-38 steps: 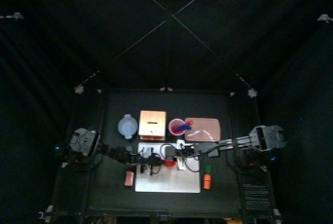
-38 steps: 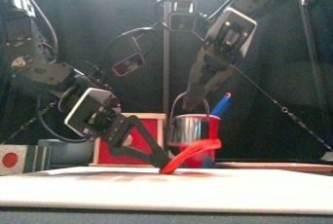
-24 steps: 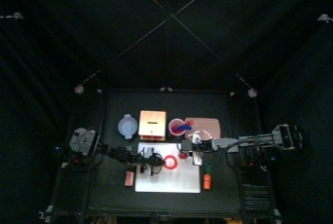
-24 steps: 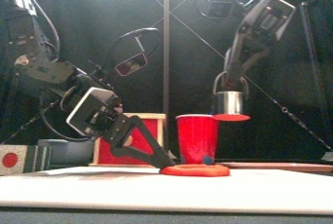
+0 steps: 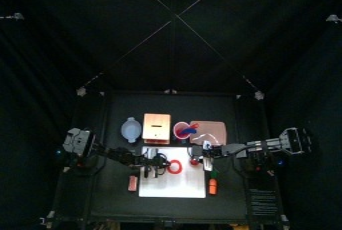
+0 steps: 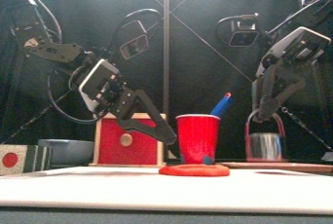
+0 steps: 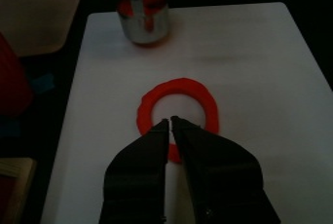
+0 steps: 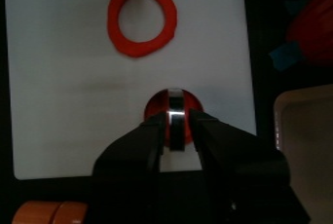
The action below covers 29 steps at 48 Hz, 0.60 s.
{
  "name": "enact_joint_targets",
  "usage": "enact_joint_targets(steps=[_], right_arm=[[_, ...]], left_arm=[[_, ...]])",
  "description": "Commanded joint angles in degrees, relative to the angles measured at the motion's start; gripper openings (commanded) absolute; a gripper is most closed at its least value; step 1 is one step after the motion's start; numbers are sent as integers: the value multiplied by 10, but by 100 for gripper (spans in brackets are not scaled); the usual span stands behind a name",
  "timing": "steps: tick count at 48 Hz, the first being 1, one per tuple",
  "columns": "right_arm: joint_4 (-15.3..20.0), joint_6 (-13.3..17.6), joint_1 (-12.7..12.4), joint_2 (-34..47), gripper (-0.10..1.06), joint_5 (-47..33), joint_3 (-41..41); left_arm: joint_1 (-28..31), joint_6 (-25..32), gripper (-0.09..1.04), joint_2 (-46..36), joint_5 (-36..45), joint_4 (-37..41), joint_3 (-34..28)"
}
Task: Get the cutter from the drawer then cut the dough then place the extra dough in the bowl
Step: Place the extra dough in the bowl
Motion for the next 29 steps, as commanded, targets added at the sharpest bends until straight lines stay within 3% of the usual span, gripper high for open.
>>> enact_joint_targets(steps=[1,5,12,29], right_arm=[[14,0,-6,-6,80,-5,-13],[16,-1,-7,-7,80,-9,-29],[18,-1,-7,-7,80,-31,-47],[25,0,-7,-6,81,-58,-33]], left_arm=[[6,18,72,4,1,11,-22],[11,45,79,16,26,14,-38],[20,79,81,33,97,13,-73],[39,82,79,50,134,-1,-87]])
